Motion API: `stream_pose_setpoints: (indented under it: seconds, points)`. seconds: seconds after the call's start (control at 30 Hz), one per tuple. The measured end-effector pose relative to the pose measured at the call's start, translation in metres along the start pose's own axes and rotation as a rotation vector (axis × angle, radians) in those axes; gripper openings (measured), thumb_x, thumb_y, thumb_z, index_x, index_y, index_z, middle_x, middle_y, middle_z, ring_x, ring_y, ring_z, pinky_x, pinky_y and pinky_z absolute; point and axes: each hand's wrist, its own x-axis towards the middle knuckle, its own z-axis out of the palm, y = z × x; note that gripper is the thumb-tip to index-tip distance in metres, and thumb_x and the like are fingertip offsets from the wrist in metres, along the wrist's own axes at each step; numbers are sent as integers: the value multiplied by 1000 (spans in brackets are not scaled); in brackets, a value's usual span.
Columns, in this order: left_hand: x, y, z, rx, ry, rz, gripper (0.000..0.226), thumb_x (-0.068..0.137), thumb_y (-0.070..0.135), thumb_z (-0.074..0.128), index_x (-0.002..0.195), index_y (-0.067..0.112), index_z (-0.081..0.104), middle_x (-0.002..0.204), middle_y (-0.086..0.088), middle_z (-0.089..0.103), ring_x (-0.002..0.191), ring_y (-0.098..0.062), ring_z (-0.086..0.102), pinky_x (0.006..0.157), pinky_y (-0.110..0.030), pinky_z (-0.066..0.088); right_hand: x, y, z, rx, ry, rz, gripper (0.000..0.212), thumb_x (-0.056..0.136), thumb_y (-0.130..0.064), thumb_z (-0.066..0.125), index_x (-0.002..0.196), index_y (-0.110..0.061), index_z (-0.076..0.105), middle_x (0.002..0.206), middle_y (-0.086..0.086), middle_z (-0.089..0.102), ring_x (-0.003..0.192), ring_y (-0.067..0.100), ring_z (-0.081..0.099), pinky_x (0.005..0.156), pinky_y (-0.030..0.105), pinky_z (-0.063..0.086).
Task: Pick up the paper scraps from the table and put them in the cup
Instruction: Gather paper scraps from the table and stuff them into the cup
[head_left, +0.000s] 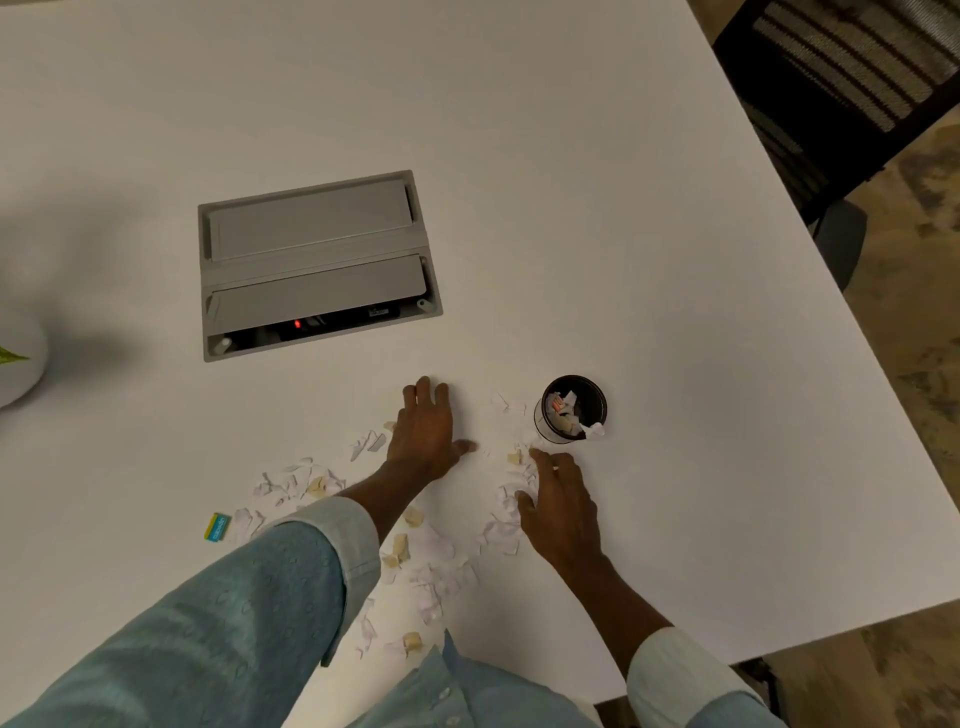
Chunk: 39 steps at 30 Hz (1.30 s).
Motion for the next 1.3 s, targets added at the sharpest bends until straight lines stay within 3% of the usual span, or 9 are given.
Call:
stream_pose_setpoints:
  seconds: [0.2, 0.37, 0.53, 0.7, 0.9, 1.03, 1.1, 1.23, 1.3]
  points:
    - [16, 31, 14, 7, 19, 187, 98, 85, 50, 80, 157, 10, 25, 163, -20, 21, 150, -39, 24, 116, -49, 42, 15, 3, 7, -202, -9, -81, 70, 95, -40, 62, 155, -28, 27, 148, 9, 38, 135, 22, 43, 88, 36, 57]
    - [27, 46, 19, 21, 3, 300, 74, 94, 38, 72, 155, 17, 36, 159, -20, 25, 148, -40, 24, 114, -54, 43, 23, 1, 9, -321, -11, -136, 72, 96, -39, 63, 158, -27, 28, 150, 16, 42, 130, 24, 51, 76, 27, 57]
    - [27, 43, 25, 61, 7, 388, 45, 101, 29, 64, 143, 14, 56, 156, -18, 33, 145, -39, 30, 111, -48, 46, 24, -5, 9, -384, -5, -147, 74, 77, -36, 85, 143, -21, 55, 132, 20, 61, 114, 27, 64, 62, 24, 58]
    - [16, 36, 25, 50, 46, 441, 14, 104, 11, 52, 109, 6, 64, 119, -11, 52, 110, -26, 46, 82, -42, 54, 23, -6, 13, -364, -49, -185, 66, 64, -28, 95, 123, -16, 69, 127, 16, 64, 112, 27, 65, 64, 25, 59]
    - [-3, 26, 28, 63, 22, 441, 25, 98, -4, 50, 116, 4, 64, 119, -12, 58, 106, -26, 51, 80, -33, 44, 14, 4, 17, -193, 5, -225, 60, 47, -23, 103, 99, -7, 77, 105, 13, 71, 91, 24, 72, 62, 25, 61]
    - [-13, 22, 24, 42, -28, 367, 20, 93, -5, 50, 102, 5, 64, 109, -10, 58, 102, -28, 53, 78, -37, 47, 7, 9, 10, -54, 143, -243, 38, 62, -4, 95, 97, -5, 78, 101, 13, 71, 90, 24, 72, 67, 27, 62]
    - [-19, 20, 25, 56, -36, 366, 23, 93, -6, 50, 108, 5, 64, 114, -11, 57, 105, -28, 53, 82, -37, 49, 4, 11, 4, 32, 208, -240, 31, 70, 6, 86, 98, -3, 78, 100, 13, 70, 91, 26, 72, 71, 31, 63]
    - [-32, 13, 31, 113, -39, 436, 28, 102, 12, 55, 128, 4, 59, 136, -13, 52, 121, -28, 49, 95, -35, 49, -9, 4, -17, 188, 279, -197, 23, 84, 1, 77, 105, -10, 78, 104, 2, 67, 94, 14, 68, 78, 25, 60]
    - [-39, 9, 32, 138, -32, 453, 29, 100, 11, 57, 129, 5, 58, 138, -12, 51, 123, -28, 48, 91, -36, 51, -16, 0, -28, 286, 330, -171, 22, 85, -3, 78, 104, -12, 78, 106, -2, 65, 92, 7, 67, 76, 17, 58]
